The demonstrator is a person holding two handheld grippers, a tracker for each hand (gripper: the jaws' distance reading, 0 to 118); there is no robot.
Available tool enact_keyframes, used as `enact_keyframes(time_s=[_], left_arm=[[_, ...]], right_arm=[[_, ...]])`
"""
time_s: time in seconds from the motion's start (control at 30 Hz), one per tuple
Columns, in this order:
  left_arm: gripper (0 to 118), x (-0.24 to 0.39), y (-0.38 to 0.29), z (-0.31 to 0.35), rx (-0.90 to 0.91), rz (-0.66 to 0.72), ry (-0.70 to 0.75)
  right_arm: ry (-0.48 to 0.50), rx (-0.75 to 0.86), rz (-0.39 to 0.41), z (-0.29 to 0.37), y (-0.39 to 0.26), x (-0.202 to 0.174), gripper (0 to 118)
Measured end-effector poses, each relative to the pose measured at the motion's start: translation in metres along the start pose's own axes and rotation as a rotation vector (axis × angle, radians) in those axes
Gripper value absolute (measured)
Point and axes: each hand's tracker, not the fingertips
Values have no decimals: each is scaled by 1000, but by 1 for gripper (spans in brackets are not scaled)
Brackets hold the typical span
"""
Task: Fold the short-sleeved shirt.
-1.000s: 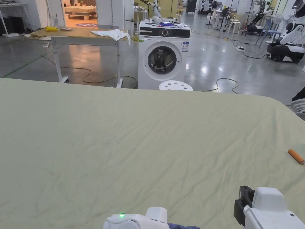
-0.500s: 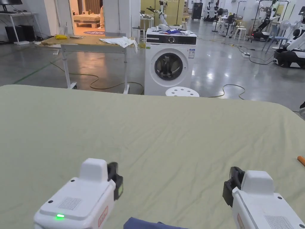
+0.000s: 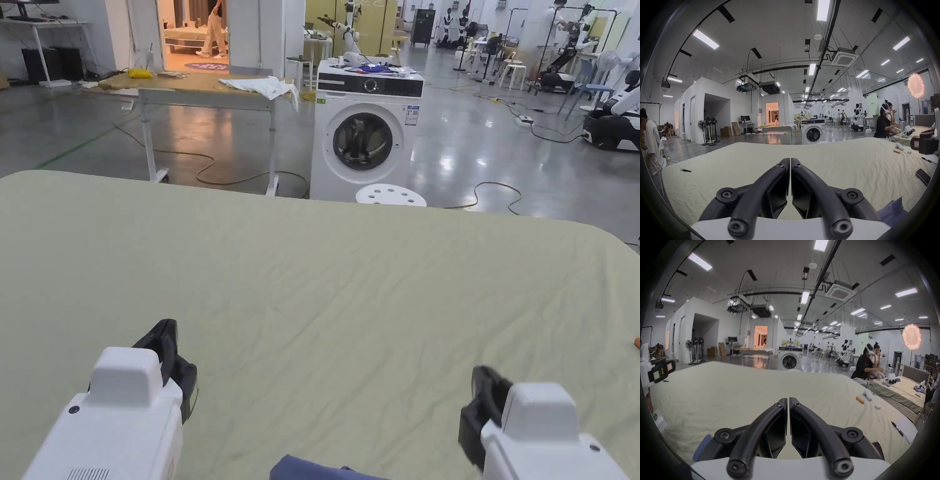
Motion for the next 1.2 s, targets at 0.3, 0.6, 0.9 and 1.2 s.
enact_keyframes(time_s=[0.3,0.6,0.9,1.2], left_arm=[[4,-9,-41,1,-173,96,-76],[45,-24,-85,-30,-616,373,-439],[94,-22,-146,-81,-954,799,-856],[82,24,-161,-102,-1045,831,-991]], right_arm=[[162,-328,67,7,-93,-50,2],[59,-377,-9,-19,-116,-40,2],[70,-380,-22,-19,-118,-35,2],[81,-382,-25,-19,-118,-33,2]])
